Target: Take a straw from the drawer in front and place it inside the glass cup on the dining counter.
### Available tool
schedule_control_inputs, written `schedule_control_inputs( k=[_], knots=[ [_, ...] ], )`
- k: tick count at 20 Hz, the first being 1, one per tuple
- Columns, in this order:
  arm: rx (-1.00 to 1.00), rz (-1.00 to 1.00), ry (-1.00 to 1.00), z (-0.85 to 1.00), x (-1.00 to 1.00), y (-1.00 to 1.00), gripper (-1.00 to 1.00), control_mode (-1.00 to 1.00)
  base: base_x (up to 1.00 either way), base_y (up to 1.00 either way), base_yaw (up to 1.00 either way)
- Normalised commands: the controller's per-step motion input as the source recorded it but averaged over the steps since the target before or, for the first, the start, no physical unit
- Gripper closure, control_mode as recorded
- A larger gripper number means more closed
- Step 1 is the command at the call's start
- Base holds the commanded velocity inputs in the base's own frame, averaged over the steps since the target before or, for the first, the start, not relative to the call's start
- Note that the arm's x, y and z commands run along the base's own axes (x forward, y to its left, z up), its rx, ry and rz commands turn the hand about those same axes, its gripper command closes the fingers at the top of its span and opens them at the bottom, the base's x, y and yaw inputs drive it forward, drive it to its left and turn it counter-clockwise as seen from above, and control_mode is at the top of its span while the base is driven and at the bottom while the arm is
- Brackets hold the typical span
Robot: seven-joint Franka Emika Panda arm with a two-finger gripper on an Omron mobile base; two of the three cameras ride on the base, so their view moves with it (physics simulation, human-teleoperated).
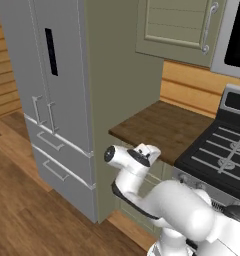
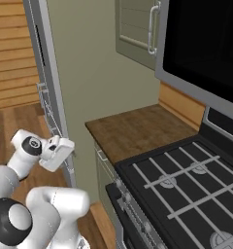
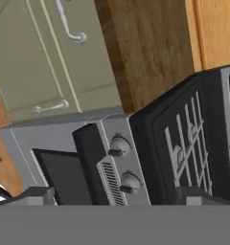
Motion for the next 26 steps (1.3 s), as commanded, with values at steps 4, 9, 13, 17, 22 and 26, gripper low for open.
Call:
schedule_control_inputs(
  k=[4,9,13,17,22,26],
  knots=[
    [-0.12,0.0,-0.01,-0.49,0.42,-0.07,-1.0,-1.0,0.0,0.0,0.0],
    [-0.01,0.0,0.0,-0.29,0.48,-0.16,-1.0,-1.0,0.0,0.0,0.0],
    [0.0,0.0,0.0,-0.21,0.56,0.0,-1.0,-1.0,0.0,0.0,0.0],
    [0.0,0.0,0.01,-0.33,0.5,-0.01,-1.0,-1.0,0.0,0.0,0.0],
    [-0.05,0.0,0.0,-0.33,0.55,0.0,-1.0,-1.0,0.0,0.0,0.0],
    [-0.08,0.01,0.0,-0.27,0.44,0.0,-1.0,-1.0,0.0,0.0,0.0]
  ],
)
